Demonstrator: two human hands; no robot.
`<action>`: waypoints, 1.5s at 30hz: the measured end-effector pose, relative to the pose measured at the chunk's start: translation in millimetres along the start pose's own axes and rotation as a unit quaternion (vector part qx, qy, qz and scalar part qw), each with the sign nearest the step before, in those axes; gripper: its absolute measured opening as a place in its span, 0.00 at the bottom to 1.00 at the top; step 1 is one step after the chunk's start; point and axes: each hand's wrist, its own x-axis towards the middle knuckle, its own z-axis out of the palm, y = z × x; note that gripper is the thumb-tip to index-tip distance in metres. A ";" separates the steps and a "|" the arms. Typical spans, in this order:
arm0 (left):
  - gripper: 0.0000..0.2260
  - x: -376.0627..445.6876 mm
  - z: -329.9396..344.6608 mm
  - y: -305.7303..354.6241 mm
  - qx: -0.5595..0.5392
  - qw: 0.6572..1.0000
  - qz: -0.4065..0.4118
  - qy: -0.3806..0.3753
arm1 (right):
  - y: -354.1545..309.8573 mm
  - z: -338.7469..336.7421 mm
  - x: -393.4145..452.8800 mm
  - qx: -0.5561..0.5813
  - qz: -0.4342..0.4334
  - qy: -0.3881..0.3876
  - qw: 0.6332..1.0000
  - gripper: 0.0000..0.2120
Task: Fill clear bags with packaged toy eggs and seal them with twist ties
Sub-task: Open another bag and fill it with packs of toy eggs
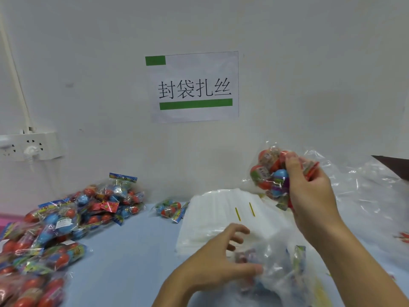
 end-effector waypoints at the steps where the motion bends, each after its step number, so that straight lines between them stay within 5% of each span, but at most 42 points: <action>1: 0.20 1.1 0.6 -2.4 0.021 1.000 0.004 0.008 | 0.6 -3.4 2.5 0.001 0.009 0.002 1.000 0.14; 4: 0.04 6.0 -3.3 -5.5 0.043 0.995 0.025 0.082 | 4.4 -6.6 5.3 0.003 0.021 0.001 1.000 0.13; 8: 0.06 8.4 -14.8 -10.1 0.013 0.975 -0.022 0.222 | 6.0 -4.6 4.5 -0.002 0.027 -0.004 1.000 0.14; 15: 0.07 5.8 -34.9 -9.1 -0.141 0.879 -0.075 0.449 | 7.2 -4.9 1.6 -0.043 0.025 -0.044 0.998 0.14; 23: 0.08 -0.9 -29.9 10.0 -0.086 0.924 0.017 0.373 | 2.3 2.4 -14.6 -0.113 -0.008 -0.155 0.981 0.24; 26: 0.10 -9.6 -40.0 11.8 -0.110 0.963 0.040 0.244 | 2.8 4.7 -16.1 -0.140 -0.009 -0.170 0.975 0.28; 30: 0.22 -24.5 -56.9 3.0 -0.039 0.997 -0.038 0.060 | 5.2 2.6 -15.5 -0.146 -0.004 -0.176 0.974 0.28; 32: 0.17 -28.1 -59.4 -0.3 -0.009 0.998 -0.062 0.019 | 6.3 2.0 -12.8 -0.152 0.003 -0.183 0.971 0.27; 35: 0.06 -21.9 -55.2 -3.0 0.027 0.992 -0.054 0.113 | 0.3 0.6 -16.1 -0.131 0.027 -0.185 0.974 0.20; 39: 0.10 -10.2 -49.5 1.9 -0.020 0.942 0.010 0.336 | -9.0 5.4 -20.1 -0.052 0.112 -0.305 0.944 0.17; 41: 0.15 -8.1 -48.1 4.4 -0.059 0.931 0.038 0.358 | -6.0 2.3 -22.5 -0.073 0.097 -0.354 0.927 0.25; 45: 0.10 -6.8 -44.6 9.1 -0.123 0.932 0.040 0.340 | -20.8 8.3 -31.7 -0.140 0.182 -0.454 0.861 0.14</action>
